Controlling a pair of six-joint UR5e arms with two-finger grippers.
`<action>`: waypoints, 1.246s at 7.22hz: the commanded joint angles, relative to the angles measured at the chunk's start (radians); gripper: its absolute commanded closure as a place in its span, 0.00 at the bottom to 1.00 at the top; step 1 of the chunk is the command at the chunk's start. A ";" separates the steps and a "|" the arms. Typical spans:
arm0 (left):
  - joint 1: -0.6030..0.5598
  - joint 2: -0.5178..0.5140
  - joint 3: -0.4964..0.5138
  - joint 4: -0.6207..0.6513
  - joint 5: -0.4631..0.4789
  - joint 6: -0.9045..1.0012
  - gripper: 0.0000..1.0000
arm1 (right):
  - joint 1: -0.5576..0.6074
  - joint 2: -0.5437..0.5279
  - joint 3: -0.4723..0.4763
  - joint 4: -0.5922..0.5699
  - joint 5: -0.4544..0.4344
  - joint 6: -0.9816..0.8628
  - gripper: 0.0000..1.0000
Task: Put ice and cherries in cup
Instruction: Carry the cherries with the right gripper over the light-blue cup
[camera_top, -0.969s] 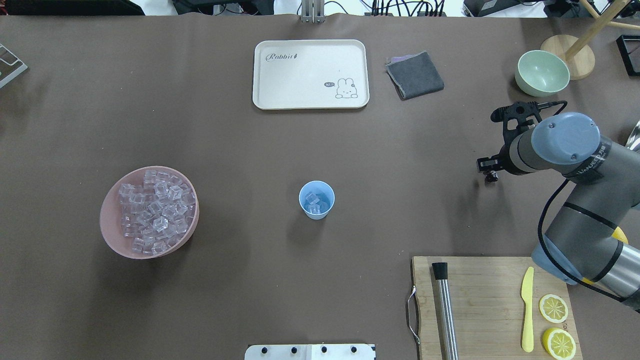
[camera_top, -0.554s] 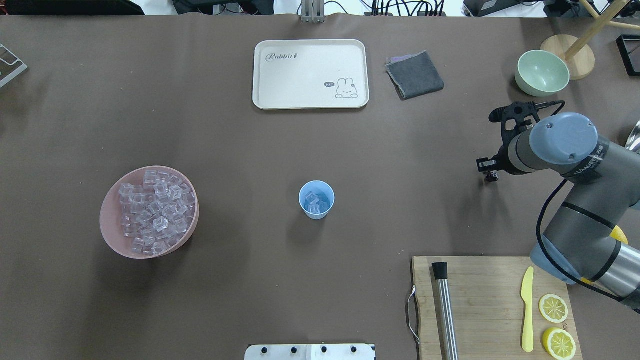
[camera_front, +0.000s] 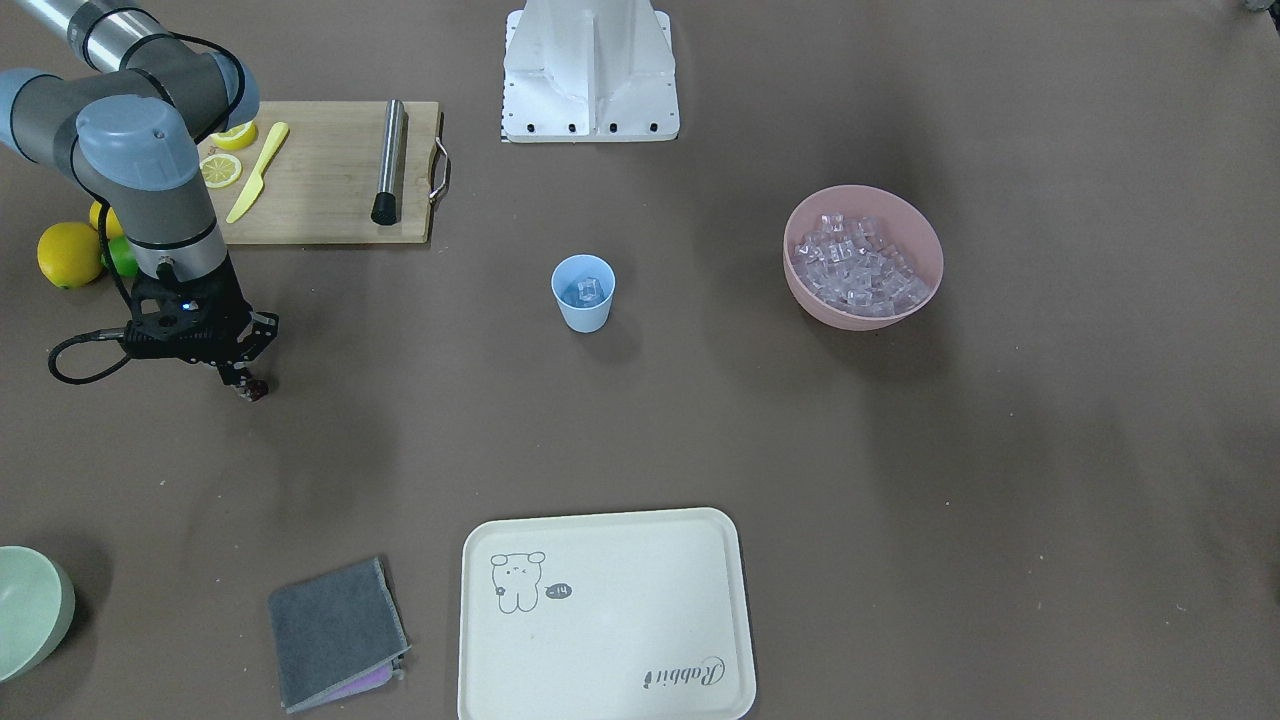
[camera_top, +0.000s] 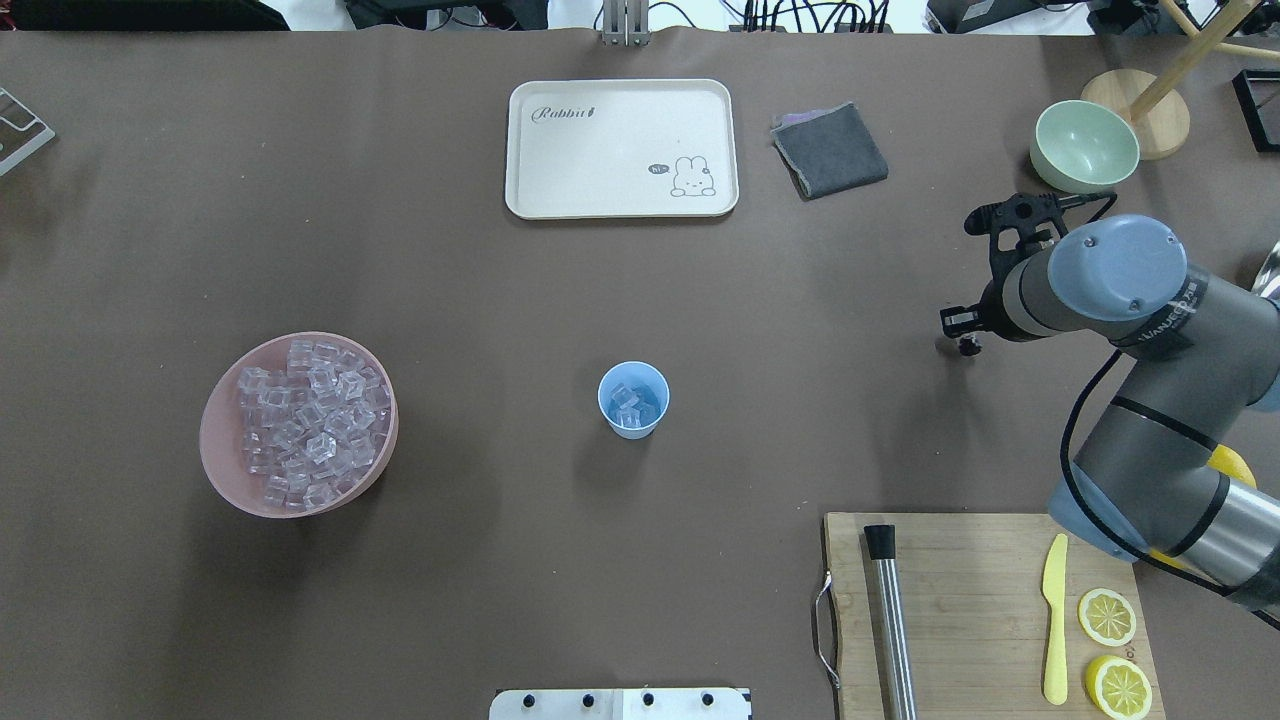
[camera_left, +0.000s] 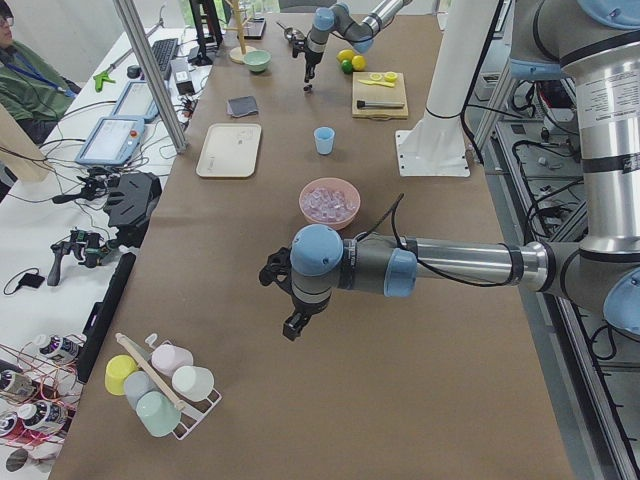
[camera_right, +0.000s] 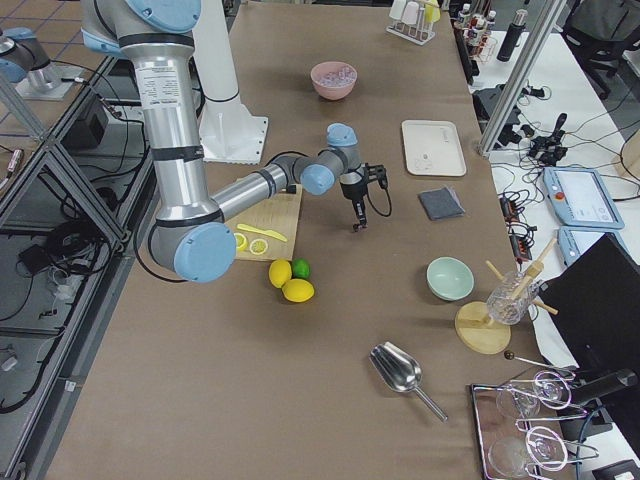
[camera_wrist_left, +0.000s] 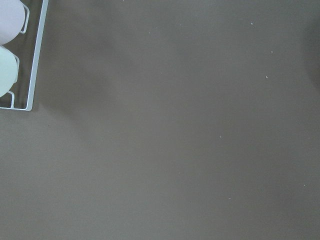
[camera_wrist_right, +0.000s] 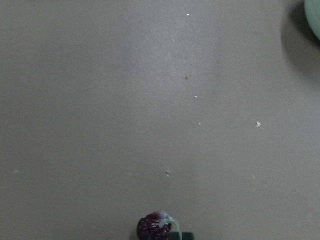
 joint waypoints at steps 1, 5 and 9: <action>0.000 0.000 -0.001 0.000 0.000 0.001 0.01 | -0.002 0.104 0.032 -0.005 0.003 0.019 1.00; 0.000 0.000 -0.004 0.000 -0.002 0.001 0.01 | -0.152 0.365 0.061 0.005 -0.006 0.198 1.00; -0.002 0.000 0.006 0.000 0.000 0.002 0.01 | -0.285 0.461 0.055 0.003 -0.118 0.258 1.00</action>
